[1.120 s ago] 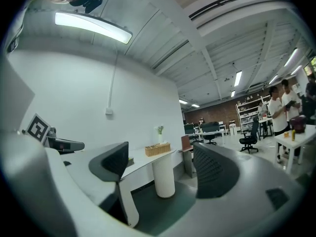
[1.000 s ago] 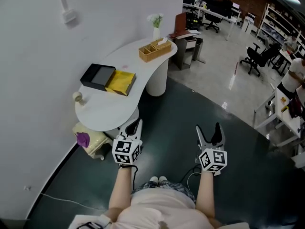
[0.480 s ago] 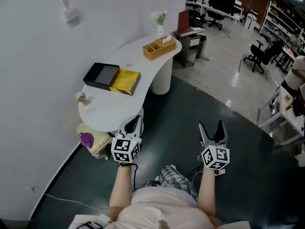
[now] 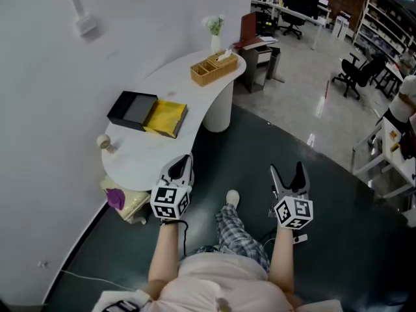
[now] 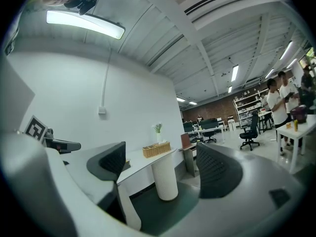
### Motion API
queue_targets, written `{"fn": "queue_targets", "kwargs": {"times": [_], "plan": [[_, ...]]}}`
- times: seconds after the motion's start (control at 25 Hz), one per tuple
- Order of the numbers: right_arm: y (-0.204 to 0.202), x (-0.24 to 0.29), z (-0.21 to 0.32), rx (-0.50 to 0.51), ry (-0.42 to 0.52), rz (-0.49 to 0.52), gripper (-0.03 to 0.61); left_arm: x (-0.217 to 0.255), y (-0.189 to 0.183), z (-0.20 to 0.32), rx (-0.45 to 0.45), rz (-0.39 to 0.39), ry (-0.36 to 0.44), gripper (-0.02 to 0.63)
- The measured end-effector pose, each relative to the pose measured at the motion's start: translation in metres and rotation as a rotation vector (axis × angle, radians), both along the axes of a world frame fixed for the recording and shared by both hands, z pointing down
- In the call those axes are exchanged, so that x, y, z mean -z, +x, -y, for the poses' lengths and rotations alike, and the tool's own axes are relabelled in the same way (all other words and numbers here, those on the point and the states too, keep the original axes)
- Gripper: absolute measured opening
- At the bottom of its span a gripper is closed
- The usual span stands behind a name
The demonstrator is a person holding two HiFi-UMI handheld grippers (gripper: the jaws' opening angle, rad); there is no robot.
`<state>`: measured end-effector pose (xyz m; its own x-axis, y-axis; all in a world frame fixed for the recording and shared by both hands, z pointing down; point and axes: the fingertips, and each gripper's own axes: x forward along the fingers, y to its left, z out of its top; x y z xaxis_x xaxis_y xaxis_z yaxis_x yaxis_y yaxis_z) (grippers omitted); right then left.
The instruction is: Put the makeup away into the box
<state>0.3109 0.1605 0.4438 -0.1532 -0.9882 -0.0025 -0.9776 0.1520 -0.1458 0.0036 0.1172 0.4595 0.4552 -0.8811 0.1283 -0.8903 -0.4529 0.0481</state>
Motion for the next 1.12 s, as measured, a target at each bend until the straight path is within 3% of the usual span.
{"fn": "queue_targets", "kwargs": {"times": [0.24,0.44,0.84,1.12], "plan": [[0.01,-0.001,0.068,0.008,-0.003,0.002,0.442,0.002,0.005,0.066,0.02,-0.008,0.004,0.026],[0.016,-0.006,0.17,0.051,0.018,0.003,0.442,-0.008,0.007,0.15,0.076,-0.011,0.012,0.026],[-0.02,0.011,0.416,0.277,-0.011,-0.01,0.442,0.014,-0.015,0.337,0.264,-0.009,0.001,0.026],[-0.069,0.014,0.52,0.441,-0.03,-0.019,0.442,0.016,-0.041,0.386,0.404,0.023,-0.005,0.026]]}}
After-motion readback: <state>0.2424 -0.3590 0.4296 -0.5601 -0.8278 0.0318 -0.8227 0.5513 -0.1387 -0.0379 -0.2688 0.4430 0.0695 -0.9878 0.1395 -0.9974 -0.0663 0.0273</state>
